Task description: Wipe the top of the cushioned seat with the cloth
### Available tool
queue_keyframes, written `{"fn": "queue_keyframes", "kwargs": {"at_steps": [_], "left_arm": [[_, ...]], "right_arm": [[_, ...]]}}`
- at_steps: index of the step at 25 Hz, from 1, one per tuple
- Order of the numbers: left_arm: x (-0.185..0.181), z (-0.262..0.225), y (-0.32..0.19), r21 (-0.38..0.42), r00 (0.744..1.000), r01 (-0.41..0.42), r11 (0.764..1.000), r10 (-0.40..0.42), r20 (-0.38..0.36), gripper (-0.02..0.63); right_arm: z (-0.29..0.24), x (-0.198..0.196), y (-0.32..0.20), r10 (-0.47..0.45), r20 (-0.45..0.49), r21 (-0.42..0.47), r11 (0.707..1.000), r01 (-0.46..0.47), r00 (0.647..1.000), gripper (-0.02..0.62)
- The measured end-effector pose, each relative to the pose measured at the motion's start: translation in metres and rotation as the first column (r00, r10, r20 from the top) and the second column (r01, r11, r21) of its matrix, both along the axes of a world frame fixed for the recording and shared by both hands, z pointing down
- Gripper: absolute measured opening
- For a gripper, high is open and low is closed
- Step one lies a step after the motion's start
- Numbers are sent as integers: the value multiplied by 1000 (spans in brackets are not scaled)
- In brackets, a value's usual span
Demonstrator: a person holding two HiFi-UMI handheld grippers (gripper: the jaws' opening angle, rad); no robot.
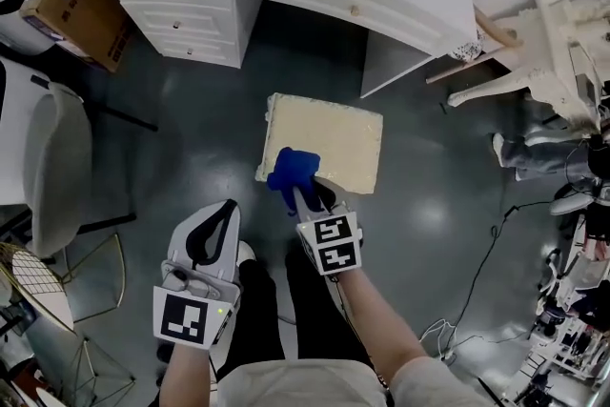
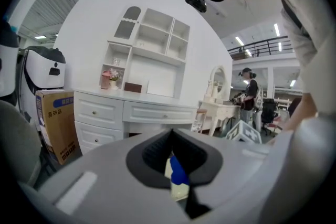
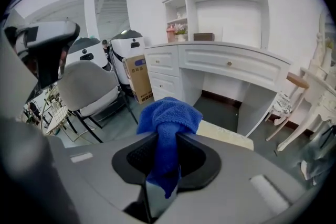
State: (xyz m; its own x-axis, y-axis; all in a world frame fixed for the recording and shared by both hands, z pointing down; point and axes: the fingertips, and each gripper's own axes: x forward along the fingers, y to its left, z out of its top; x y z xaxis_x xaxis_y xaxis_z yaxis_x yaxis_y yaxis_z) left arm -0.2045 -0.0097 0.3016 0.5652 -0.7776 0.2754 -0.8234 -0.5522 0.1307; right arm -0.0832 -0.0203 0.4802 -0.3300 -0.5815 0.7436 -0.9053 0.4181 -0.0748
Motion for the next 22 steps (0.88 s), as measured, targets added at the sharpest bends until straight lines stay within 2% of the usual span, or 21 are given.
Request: {"fn": "queue_keyframes", "kwargs": {"at_steps": [5,10,22], "left_arm": [[4,-32,5,8,1000,-8,1000,8,6,0],[8,-73,5,66,1000,-15,998,15,-1,0],[23,-151,22,146,999,-39,989,43,-29,0]], "right_arm": [[-58,5,1,4,15,53,999,-4,1000,91],[-118,11,6,17,44,116,993,-22,999,91],[-243,25,35,32,116,272,960,-62,993,91]]}}
